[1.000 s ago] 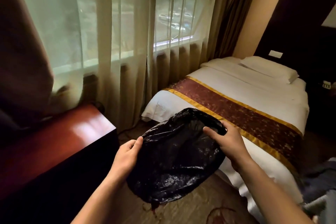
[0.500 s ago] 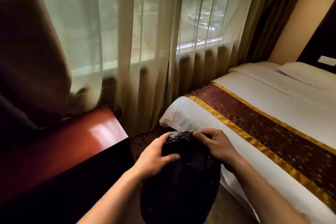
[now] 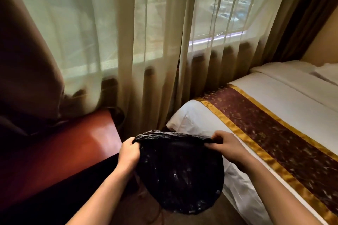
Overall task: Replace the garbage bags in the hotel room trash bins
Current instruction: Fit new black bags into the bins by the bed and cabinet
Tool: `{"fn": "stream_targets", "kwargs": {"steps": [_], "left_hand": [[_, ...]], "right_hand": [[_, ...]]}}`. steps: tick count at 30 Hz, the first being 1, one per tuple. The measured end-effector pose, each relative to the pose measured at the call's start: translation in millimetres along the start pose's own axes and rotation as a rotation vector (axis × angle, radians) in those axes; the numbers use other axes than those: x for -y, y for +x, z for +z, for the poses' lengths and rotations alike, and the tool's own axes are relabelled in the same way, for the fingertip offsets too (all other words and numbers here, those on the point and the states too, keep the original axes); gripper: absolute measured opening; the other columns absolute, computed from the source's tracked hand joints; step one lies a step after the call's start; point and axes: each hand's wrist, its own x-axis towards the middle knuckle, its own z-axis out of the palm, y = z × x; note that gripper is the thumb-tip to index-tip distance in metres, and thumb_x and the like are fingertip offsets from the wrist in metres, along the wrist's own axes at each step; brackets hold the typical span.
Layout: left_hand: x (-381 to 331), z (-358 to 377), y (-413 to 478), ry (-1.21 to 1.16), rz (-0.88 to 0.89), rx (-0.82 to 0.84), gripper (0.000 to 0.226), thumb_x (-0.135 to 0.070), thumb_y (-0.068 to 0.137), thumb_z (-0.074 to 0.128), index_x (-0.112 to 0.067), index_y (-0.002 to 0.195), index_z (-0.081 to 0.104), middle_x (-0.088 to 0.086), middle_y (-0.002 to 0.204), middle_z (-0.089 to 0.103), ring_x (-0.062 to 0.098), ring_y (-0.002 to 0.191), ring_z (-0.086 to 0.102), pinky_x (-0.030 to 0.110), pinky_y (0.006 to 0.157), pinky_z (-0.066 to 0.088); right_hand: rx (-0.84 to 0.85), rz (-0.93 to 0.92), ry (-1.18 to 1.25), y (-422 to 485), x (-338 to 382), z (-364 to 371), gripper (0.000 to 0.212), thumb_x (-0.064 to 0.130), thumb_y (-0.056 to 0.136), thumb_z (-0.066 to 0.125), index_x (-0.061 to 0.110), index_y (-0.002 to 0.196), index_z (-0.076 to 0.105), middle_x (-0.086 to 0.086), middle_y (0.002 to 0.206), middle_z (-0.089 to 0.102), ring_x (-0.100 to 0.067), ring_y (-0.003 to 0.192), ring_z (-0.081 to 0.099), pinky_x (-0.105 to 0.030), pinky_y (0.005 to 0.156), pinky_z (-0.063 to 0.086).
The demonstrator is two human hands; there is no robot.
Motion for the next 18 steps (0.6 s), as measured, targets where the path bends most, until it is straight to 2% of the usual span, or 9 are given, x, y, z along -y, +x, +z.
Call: {"fn": "stream_targets", "kwargs": {"steps": [2,4,6,8,9,11,13,15,18], "left_hand": [[4.8,5.7,17.7,0.021,-0.030,-0.005,0.029,-0.008,0.093,0.050,-0.012,0.064,0.055,-0.001,0.061,0.053,0.015,0.064,0.044,0.035,0.058,0.033],[11.6,5.9,40.0,0.004,-0.076,-0.001,0.024,-0.008,0.093,0.050,-0.001,0.072,0.059,0.002,0.065,0.057,0.015,0.064,0.046,0.034,0.059,0.036],[20.1,3.7,60.7,0.027,-0.103,0.040,0.019,-0.009,0.089,0.053,0.003,0.076,0.058,0.004,0.067,0.058,0.019,0.067,0.049,0.034,0.061,0.037],[27.4,1.7,80.7,0.134,-0.107,0.134,0.015,-0.020,0.078,0.064,-0.007,0.074,0.059,0.000,0.069,0.059,0.019,0.071,0.051,0.035,0.066,0.039],[30.4,1.8,87.9,0.156,-0.105,0.191,0.022,-0.030,0.066,0.069,-0.013,0.077,0.060,0.000,0.074,0.062,0.018,0.074,0.053,0.035,0.068,0.041],[40.7,3.2,97.1,0.112,-0.145,0.284,0.050,-0.040,0.047,0.072,-0.017,0.090,0.061,0.003,0.088,0.067,0.016,0.081,0.059,0.034,0.074,0.046],[54.3,7.9,102.9,0.070,-0.188,0.338,0.067,-0.038,0.040,0.071,-0.018,0.103,0.060,0.005,0.099,0.068,0.016,0.089,0.062,0.032,0.078,0.050],[72.0,13.6,107.8,0.050,-0.226,0.318,0.079,-0.035,0.034,0.066,-0.019,0.111,0.059,0.007,0.101,0.064,0.016,0.090,0.058,0.028,0.076,0.048],[90.7,23.0,113.9,-0.028,-0.319,0.246,0.066,-0.012,0.045,0.064,-0.018,0.110,0.060,0.005,0.088,0.056,0.018,0.082,0.051,0.021,0.063,0.043]], "right_hand": [[0.106,0.028,0.071,19.3,1.8,5.7,0.020,0.021,0.082,0.081,0.019,0.075,0.062,0.010,0.069,0.062,-0.002,0.066,0.058,-0.013,0.057,0.041],[0.180,0.022,-0.051,44.7,-3.1,15.7,0.024,0.021,0.082,0.080,0.020,0.074,0.058,0.010,0.069,0.058,-0.005,0.067,0.055,-0.014,0.057,0.038],[0.054,0.028,-0.106,70.5,-10.0,26.5,0.025,0.024,0.085,0.077,0.021,0.071,0.056,0.006,0.069,0.060,-0.012,0.068,0.055,-0.023,0.058,0.038],[-0.155,0.109,-0.046,98.8,-13.6,38.8,0.021,0.027,0.087,0.073,0.018,0.074,0.060,0.000,0.071,0.067,-0.019,0.070,0.063,-0.033,0.060,0.042],[-0.229,0.137,-0.032,112.5,-12.1,44.8,0.020,0.027,0.089,0.070,0.017,0.075,0.061,-0.001,0.072,0.067,-0.022,0.072,0.064,-0.034,0.060,0.043],[-0.252,0.165,-0.068,137.3,-6.5,56.9,0.024,0.029,0.094,0.061,0.017,0.073,0.060,0.000,0.074,0.065,-0.023,0.075,0.061,-0.032,0.060,0.040],[-0.202,0.181,-0.124,159.9,-1.8,69.0,0.027,0.036,0.098,0.053,0.021,0.078,0.063,0.002,0.079,0.065,-0.022,0.079,0.060,-0.033,0.060,0.039],[-0.167,0.216,-0.159,179.7,-6.9,79.9,0.030,0.041,0.100,0.048,0.023,0.079,0.062,0.001,0.083,0.066,-0.023,0.082,0.061,-0.034,0.061,0.039],[-0.143,0.259,-0.182,203.9,-24.8,93.5,0.034,0.043,0.100,0.046,0.025,0.072,0.054,-0.002,0.081,0.066,-0.026,0.081,0.062,-0.036,0.061,0.039]]}}
